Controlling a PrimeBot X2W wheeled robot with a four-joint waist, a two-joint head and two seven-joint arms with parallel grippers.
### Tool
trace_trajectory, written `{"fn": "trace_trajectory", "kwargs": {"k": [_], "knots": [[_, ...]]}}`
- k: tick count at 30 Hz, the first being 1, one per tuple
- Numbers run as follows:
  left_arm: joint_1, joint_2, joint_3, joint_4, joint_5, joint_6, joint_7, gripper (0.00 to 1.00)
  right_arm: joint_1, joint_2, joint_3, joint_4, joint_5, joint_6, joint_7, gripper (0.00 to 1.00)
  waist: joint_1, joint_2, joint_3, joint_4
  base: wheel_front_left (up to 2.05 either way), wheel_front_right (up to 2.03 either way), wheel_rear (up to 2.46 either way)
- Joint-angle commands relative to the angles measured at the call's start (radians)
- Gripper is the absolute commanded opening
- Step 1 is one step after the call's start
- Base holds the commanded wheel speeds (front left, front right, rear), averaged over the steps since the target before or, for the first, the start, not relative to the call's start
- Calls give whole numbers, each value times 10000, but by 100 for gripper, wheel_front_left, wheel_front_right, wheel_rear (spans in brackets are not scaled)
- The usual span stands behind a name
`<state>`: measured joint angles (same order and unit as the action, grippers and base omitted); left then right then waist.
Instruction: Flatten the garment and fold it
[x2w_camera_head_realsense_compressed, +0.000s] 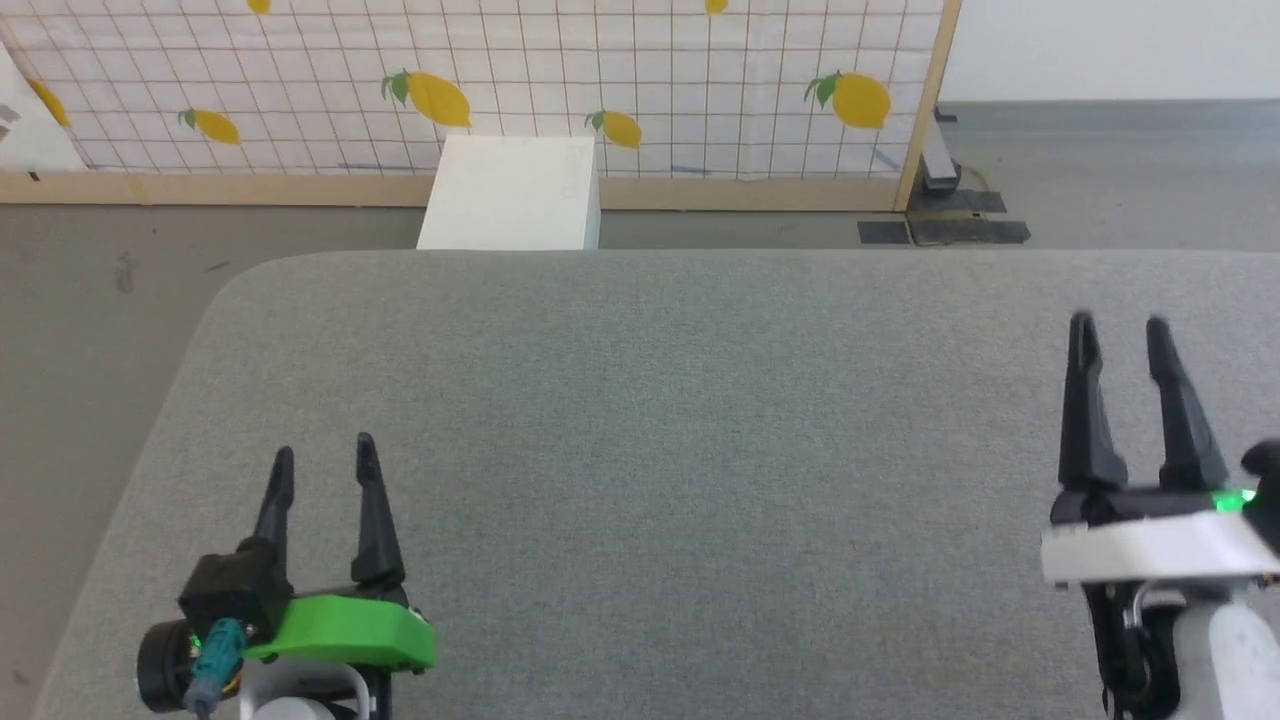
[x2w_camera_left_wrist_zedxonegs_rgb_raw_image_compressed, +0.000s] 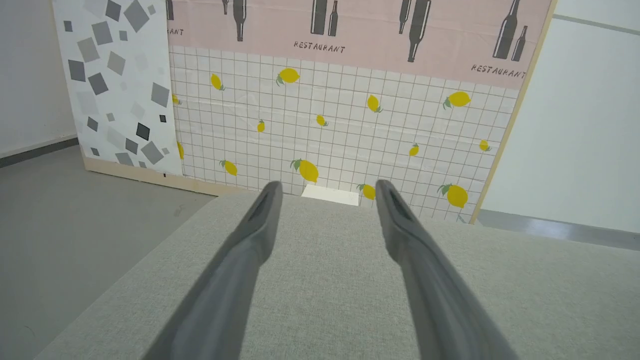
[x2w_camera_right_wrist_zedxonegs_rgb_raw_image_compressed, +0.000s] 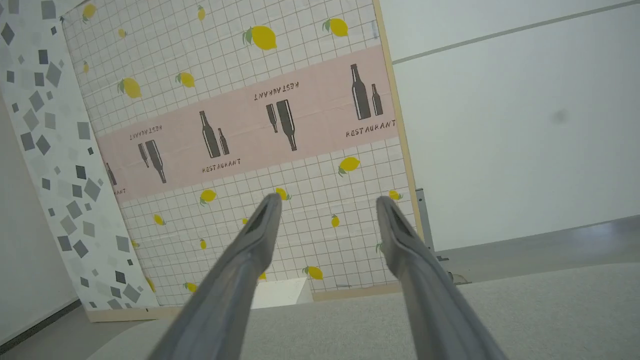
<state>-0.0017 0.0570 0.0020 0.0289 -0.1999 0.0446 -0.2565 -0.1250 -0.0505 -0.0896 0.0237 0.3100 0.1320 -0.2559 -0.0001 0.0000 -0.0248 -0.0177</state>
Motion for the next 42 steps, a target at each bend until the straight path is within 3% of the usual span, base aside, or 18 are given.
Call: {"fn": "trace_trajectory", "kwargs": {"k": [1, 20, 35, 36, 42], "knots": [[-150, -34, -89, 132, 26, -26, 15, 100, 303, 1, 34, -65, -107, -13, -55, 100, 1, 0, -57, 28, 0, 0, 0], [70, -62, -998, 1861, -655, -5, -30, 100, 1831, 2, 49, 668, -666, -13, -58, 100, 1, 0, -8, -97, 0, 0, 0], [-7, -66, -1180, 1924, -682, 75, -51, 100, 1880, 3, 243, 1237, -743, -13, -58, 100, 1, 0, 26, -73, 0, 0, 0], [19, -40, -1171, 1935, -734, 17, -4, 0, 1788, 6, 235, 1239, -683, 0, 2, 0, 1, 0, 27, -73, 0, 0, 0], [19, -39, -1147, 1906, -700, 7, 34, 0, 1780, 6, 232, 1221, -713, 2, 45, 0, 1, 0, 31, -68, 0, 0, 0]]}}
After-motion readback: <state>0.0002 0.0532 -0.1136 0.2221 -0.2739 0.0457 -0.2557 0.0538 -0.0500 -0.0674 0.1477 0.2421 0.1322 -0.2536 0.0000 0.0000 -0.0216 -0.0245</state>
